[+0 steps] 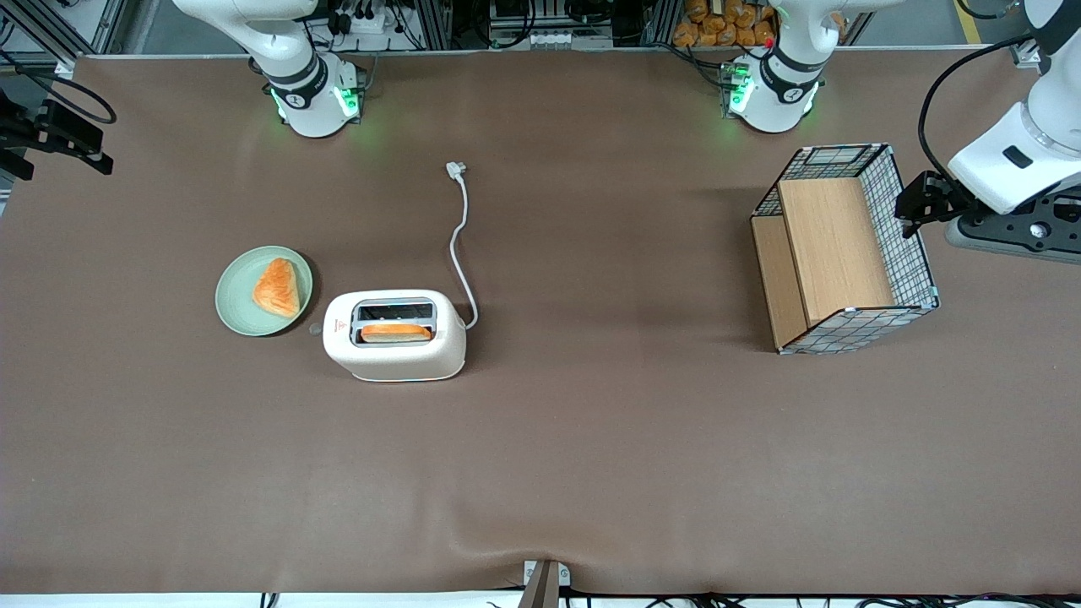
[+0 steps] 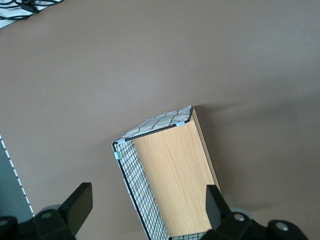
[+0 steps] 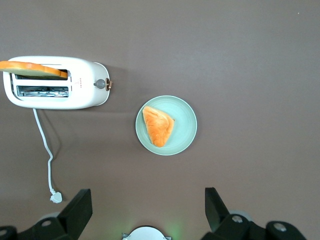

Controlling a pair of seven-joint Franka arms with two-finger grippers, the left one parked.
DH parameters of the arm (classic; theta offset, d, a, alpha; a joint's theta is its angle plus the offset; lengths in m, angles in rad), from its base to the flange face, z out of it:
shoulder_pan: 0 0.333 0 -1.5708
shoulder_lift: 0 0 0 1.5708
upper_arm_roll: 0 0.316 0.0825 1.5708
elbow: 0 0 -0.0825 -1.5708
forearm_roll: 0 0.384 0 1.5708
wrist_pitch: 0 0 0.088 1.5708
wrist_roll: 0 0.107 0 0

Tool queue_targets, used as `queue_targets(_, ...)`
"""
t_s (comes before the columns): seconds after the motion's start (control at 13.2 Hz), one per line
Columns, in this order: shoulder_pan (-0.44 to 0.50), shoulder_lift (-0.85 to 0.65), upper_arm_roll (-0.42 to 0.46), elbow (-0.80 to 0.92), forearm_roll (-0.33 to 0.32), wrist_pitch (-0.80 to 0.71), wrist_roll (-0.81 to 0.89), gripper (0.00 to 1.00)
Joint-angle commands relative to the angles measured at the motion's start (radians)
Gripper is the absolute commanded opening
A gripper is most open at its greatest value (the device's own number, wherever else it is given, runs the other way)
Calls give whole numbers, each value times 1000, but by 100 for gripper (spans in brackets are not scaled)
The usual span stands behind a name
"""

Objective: Press toaster button with right arm
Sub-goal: 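Move the right gripper toward the lever on the white toaster's end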

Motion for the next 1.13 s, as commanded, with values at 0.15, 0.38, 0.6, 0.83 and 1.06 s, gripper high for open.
queue_targets(0.15, -23, -20, 15, -25, 16, 3, 12, 100)
queue_targets(0.38, -39, -10, -4, -49, 72, 12, 7, 100)
queue_targets(0.6, -33, 5, -2, -114, 88, 45, 6, 100)
queue_targets(0.83, -30, 8, -2, -236, 186, 176, 13, 100)
queue_targets(1.06, -20, 13, -2, -335, 242, 288, 15, 62)
